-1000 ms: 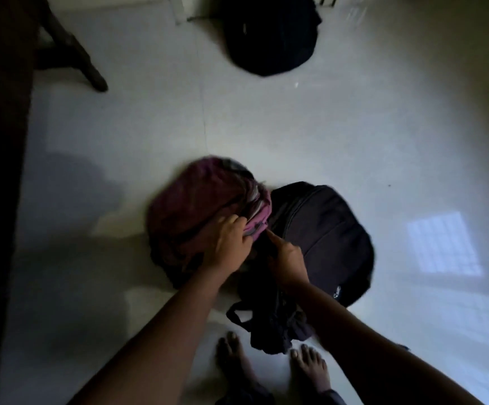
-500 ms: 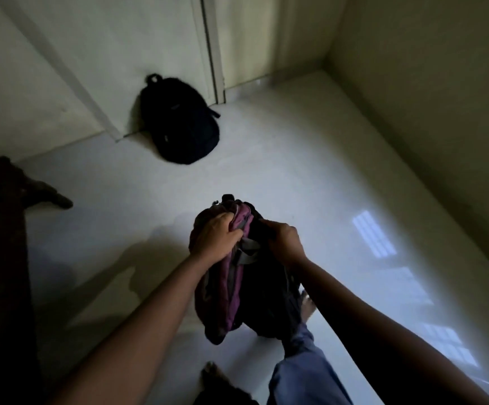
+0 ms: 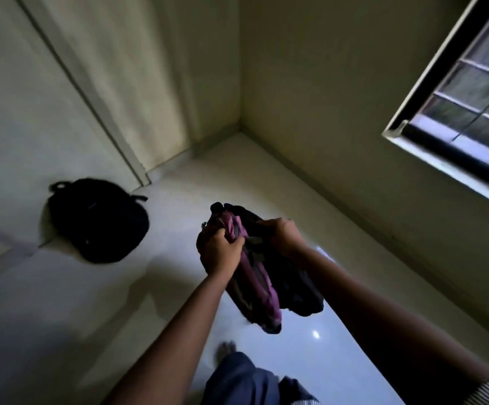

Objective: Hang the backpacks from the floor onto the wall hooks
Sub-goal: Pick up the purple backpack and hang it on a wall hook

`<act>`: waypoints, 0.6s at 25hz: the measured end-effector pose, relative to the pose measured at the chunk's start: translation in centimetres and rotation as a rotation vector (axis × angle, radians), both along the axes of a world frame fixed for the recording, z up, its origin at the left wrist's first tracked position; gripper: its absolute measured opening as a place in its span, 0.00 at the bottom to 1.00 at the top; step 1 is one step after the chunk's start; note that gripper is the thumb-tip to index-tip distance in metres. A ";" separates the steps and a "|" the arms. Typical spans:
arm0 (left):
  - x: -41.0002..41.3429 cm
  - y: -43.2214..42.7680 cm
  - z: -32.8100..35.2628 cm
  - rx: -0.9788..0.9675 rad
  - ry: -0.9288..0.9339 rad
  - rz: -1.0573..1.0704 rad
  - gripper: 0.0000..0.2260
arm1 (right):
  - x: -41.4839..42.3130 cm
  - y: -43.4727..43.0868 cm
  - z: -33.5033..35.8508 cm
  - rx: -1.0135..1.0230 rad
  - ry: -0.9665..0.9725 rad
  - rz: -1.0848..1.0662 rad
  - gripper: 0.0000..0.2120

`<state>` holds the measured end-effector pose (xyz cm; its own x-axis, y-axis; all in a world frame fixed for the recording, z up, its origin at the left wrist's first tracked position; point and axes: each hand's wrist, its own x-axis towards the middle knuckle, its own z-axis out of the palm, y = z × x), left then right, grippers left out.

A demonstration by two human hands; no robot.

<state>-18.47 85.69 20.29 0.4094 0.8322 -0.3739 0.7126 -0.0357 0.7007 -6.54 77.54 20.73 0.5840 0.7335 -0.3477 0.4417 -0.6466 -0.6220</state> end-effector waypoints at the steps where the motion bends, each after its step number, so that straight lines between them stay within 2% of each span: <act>1: 2.8 0.6 -0.1 -0.024 -0.017 -0.022 0.12 | 2.7 0.3 -0.1 -0.003 -0.008 -0.036 0.18; 4: 10.6 2.6 -0.4 -0.108 -0.059 -0.064 0.11 | 10.9 1.7 -0.9 -0.060 -0.034 -0.108 0.17; 9: 23.9 6.9 -0.8 -0.428 -0.148 0.013 0.07 | 23.8 2.9 -2.1 -0.105 0.002 -0.404 0.14; 12: 28.4 8.1 -0.6 -0.543 -0.177 0.054 0.08 | 26.3 3.2 -2.4 -0.055 0.198 -0.518 0.15; 14: 30.9 8.3 -0.4 -0.631 -0.199 0.084 0.05 | 27.0 3.4 -2.9 0.064 0.374 -0.683 0.17; 15: 32.0 8.2 -0.1 -0.669 -0.212 0.093 0.07 | 27.3 3.4 -2.7 0.145 0.448 -0.756 0.19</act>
